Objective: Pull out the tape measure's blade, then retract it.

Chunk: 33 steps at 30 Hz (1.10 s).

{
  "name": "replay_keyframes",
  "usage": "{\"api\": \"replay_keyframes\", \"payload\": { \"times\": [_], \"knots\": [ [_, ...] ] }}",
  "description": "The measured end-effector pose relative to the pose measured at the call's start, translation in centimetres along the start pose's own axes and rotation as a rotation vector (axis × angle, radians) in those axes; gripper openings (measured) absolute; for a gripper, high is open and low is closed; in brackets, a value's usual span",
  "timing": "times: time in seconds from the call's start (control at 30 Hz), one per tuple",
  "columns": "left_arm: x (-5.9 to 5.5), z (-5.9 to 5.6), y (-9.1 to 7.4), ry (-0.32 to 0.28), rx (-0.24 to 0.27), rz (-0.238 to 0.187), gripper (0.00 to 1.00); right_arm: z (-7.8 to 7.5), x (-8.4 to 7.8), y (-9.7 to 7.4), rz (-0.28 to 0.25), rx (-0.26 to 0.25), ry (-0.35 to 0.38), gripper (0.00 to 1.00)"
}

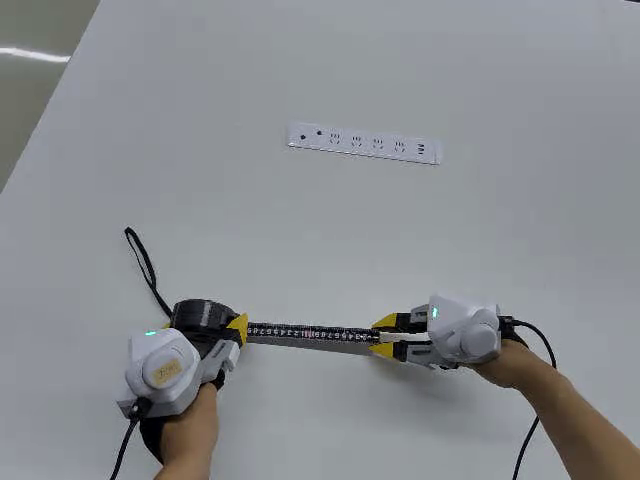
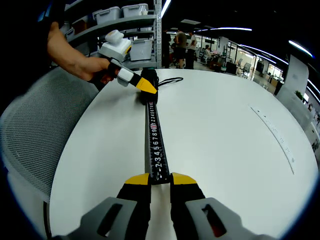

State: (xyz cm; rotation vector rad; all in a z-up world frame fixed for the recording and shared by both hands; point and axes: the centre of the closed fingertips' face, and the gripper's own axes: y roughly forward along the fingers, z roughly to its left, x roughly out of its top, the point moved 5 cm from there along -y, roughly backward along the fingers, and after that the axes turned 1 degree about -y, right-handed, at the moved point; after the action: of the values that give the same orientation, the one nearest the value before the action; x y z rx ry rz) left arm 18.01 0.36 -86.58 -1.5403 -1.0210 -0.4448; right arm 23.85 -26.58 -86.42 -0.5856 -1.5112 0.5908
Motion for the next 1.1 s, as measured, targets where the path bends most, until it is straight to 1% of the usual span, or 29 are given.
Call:
{"api": "replay_keyframes", "payload": {
  "times": [1.1],
  "knots": [
    [0.1,0.0,-0.1,0.003,-0.003,0.000,0.61,0.0,0.8,1.1,-0.007,0.013,-0.003,0.12]
  ]
}}
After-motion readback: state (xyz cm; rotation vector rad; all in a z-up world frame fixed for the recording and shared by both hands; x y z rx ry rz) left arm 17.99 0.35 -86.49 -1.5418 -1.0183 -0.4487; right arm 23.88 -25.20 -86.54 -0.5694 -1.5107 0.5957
